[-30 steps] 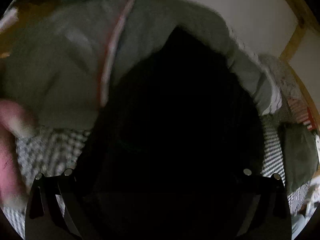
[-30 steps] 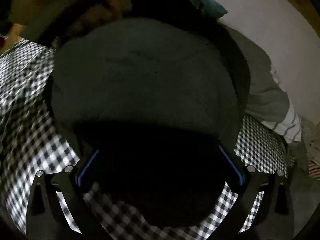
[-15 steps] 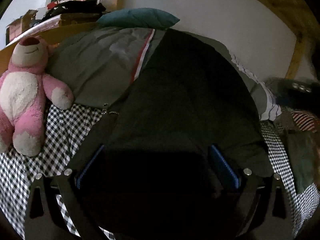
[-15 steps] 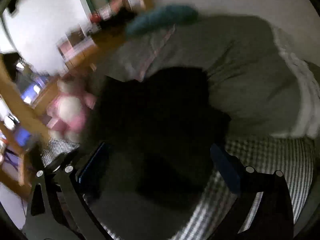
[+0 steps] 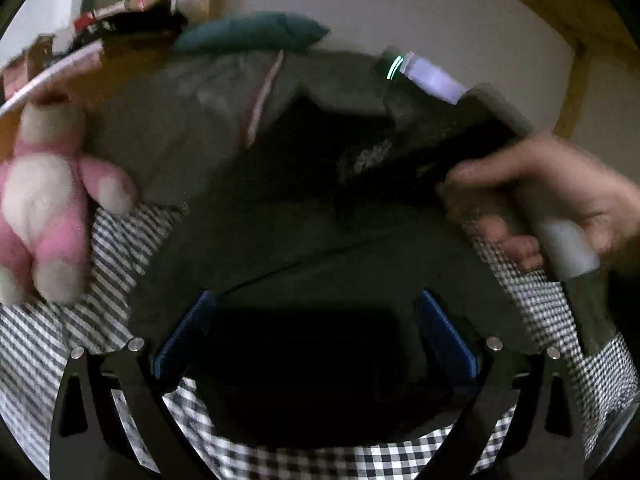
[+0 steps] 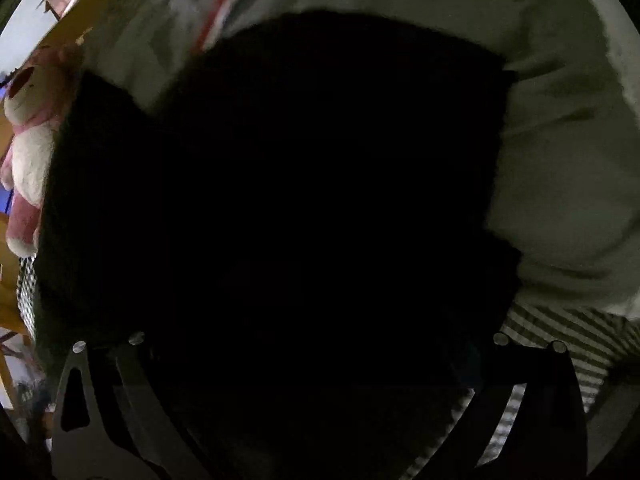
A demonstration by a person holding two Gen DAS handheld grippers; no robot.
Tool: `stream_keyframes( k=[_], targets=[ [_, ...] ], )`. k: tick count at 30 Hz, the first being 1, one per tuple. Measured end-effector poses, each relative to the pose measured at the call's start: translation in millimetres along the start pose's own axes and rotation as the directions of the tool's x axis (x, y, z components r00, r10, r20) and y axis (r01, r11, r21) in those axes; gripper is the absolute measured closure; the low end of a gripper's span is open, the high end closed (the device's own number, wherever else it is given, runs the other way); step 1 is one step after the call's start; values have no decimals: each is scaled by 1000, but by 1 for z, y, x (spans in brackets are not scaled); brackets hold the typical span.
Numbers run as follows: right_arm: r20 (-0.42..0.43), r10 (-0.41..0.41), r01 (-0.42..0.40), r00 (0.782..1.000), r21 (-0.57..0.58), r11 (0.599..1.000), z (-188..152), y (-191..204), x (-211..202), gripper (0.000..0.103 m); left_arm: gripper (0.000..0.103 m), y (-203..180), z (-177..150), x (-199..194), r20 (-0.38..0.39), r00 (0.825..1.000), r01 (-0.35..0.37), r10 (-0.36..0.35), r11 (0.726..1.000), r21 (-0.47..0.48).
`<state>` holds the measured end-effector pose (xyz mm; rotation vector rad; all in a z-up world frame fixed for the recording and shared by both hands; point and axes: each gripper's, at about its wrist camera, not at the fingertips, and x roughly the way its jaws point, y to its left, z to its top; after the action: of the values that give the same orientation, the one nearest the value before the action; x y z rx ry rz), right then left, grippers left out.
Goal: Fold large clothes
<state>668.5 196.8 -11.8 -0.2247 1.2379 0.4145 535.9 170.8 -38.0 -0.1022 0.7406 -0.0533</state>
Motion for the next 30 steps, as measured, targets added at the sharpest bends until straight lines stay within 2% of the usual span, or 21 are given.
stream_keyframes(
  k=[2,4,5,6,8,9,11,12,13,14,15,16,18,21,24,26,28,30],
  targets=[
    [71,11,-9,997,-27,1000,-30,2,-28,3,4,-5,-4,0,-8,1000,-19,19,999,33],
    [131,80,-77,988,-23,997,-81,-1,-52,3,4,-1,2,-6,-25,1000,8,-8,1000,-9],
    [153,109,-111,982,3,994,-106,-4,-56,3,5,7,9,-17,16,999,41,-40,996,-84],
    [159,131,-134,979,12,991,-118,-11,-53,3,5,16,15,-29,68,996,60,-50,988,-145],
    [198,187,-204,962,69,977,-152,-18,-54,3,5,23,31,-42,125,992,21,2,983,-182],
    [204,212,-235,956,94,967,-158,-26,-54,3,5,26,42,-43,130,991,-15,36,986,-164],
    [222,271,-301,937,115,947,-176,-34,-67,3,5,31,52,-32,110,993,-31,49,987,-158],
    [233,309,-340,922,107,934,-193,-34,-73,3,5,34,53,-18,80,996,-36,49,988,-153],
    [227,318,-347,920,100,932,-210,-31,-73,3,5,34,51,0,20,998,-57,60,991,-122],
    [203,283,-305,938,86,949,-213,-21,-67,3,4,36,46,20,-35,997,-69,66,993,-97],
    [177,245,-260,953,68,963,-213,-17,-58,3,4,42,39,30,-39,999,-24,19,992,-125],
    [156,255,-269,954,73,960,-216,-14,-40,3,4,53,32,37,-32,999,23,-29,984,-179],
    [131,338,-352,932,107,930,-216,-29,-15,2,4,67,25,45,-46,996,68,-79,975,-214],
    [121,383,-397,916,128,909,-221,-30,4,2,4,75,20,48,-54,991,111,-126,966,-232],
    [92,351,-361,932,124,924,-226,-22,-10,3,4,77,19,47,-54,991,106,-122,966,-236],
    [129,318,-332,939,114,936,-241,-30,-29,3,4,78,19,45,-52,991,104,-120,965,-241],
    [140,328,-345,934,124,930,-242,-27,-30,3,4,79,18,45,-50,991,109,-125,964,-243],
    [136,359,-376,923,140,916,-244,-37,-7,2,4,76,18,44,-52,991,105,-120,967,-234]
  ],
)
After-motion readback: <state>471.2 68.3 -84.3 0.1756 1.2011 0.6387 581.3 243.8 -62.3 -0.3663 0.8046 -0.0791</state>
